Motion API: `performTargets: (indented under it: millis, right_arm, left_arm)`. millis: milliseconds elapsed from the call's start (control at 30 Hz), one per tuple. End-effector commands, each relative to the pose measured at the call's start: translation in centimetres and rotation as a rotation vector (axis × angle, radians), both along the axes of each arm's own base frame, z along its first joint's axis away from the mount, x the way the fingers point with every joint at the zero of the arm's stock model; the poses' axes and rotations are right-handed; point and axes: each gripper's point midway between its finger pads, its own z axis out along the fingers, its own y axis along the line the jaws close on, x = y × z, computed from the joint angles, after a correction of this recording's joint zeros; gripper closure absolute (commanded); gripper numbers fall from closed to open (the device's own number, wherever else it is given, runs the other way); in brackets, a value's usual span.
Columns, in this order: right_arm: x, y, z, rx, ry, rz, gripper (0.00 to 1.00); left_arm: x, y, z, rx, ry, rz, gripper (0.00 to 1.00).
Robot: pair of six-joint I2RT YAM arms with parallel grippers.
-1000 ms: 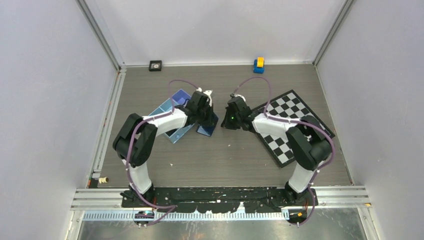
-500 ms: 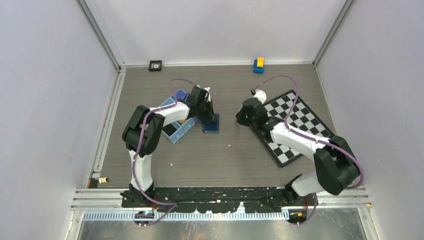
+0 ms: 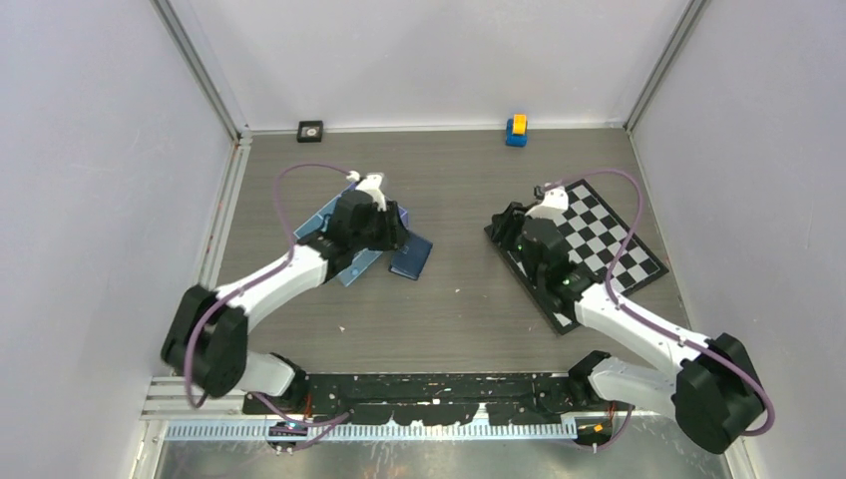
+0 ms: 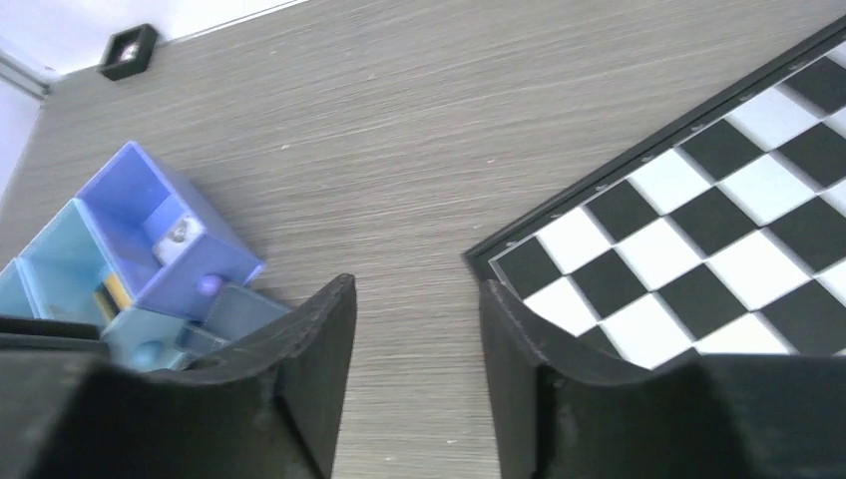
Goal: Take the credit cards out of the card holder
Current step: Reset both arms
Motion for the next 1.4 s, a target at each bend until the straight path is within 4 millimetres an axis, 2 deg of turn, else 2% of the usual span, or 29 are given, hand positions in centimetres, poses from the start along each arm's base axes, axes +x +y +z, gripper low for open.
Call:
performTargets:
  millis: [0,33,133,267,333,433,500,533,600,767,1000,1033,1067,1133,1367]
  right_arm:
    - [0.4,-4.0,2.7,-0.067,-0.233,-0.145,0.34]
    - [0.3,-4.7,3.2,-0.063,-0.273,-0.172,0.3]
    - [0.2,-6.7,4.3,-0.124,-0.341,-0.212,0.26]
    - [1.4,-11.2,4.4,-0.193,-0.3,-0.303,0.26]
    - [2.0,-12.7,3.6,-0.219,-0.276,-0.33,0.25]
    - [2.3,-16.1,0.8,-0.28,-0.232,-0.424,0.25]
    - [2.8,-17.3,-1.8,-0.309,-0.185,-0.434,0.25]
    - [3.0,-17.6,-2.9,-0.337,-0.164,-0.426,0.24]
    - [3.3,-18.0,-3.9,-0.394,-0.152,-0.427,0.22]
    - [3.0,-18.0,-4.8,-0.41,-0.184,-0.379,0.2]
    - [2.5,-19.3,-9.6,-0.387,-0.161,-0.433,0.2]
    - [2.5,-19.3,-9.9,-0.384,-0.172,-0.433,0.2]
    - [2.6,-19.3,-9.3,-0.385,-0.207,-0.44,0.19]
    - [2.8,-18.8,-9.7,-0.395,-0.175,-0.405,0.19]
    - [3.6,-19.4,-9.9,-0.382,-0.132,-0.431,0.19]
  left_arm:
    - [1.7,4.3,6.2,0.053,-0.334,0.148,0.43]
    - [1.6,5.6,6.4,0.082,-0.372,0.189,0.36]
    - [1.4,8.7,7.4,0.187,-0.501,0.247,0.17]
    - [1.4,11.6,7.9,0.301,-0.56,0.335,0.13]
    - [1.6,12.7,7.9,0.361,-0.567,0.358,0.13]
    - [1.7,14.5,7.8,0.419,-0.586,0.429,0.13]
    - [1.6,15.8,7.6,0.447,-0.6,0.467,0.13]
    - [1.5,16.4,7.5,0.46,-0.608,0.48,0.13]
    - [1.5,17.4,7.1,0.468,-0.611,0.508,0.12]
    - [1.7,19.5,5.0,0.528,-0.586,0.565,0.12]
    - [1.9,21.4,0.9,0.565,-0.544,0.59,0.11]
    - [2.0,21.7,0.4,0.56,-0.537,0.596,0.11]
    - [2.0,21.8,0.0,0.555,-0.535,0.599,0.11]
    - [2.1,22.0,-0.8,0.547,-0.536,0.593,0.11]
    - [2.6,21.7,-0.8,0.539,-0.58,0.567,0.13]
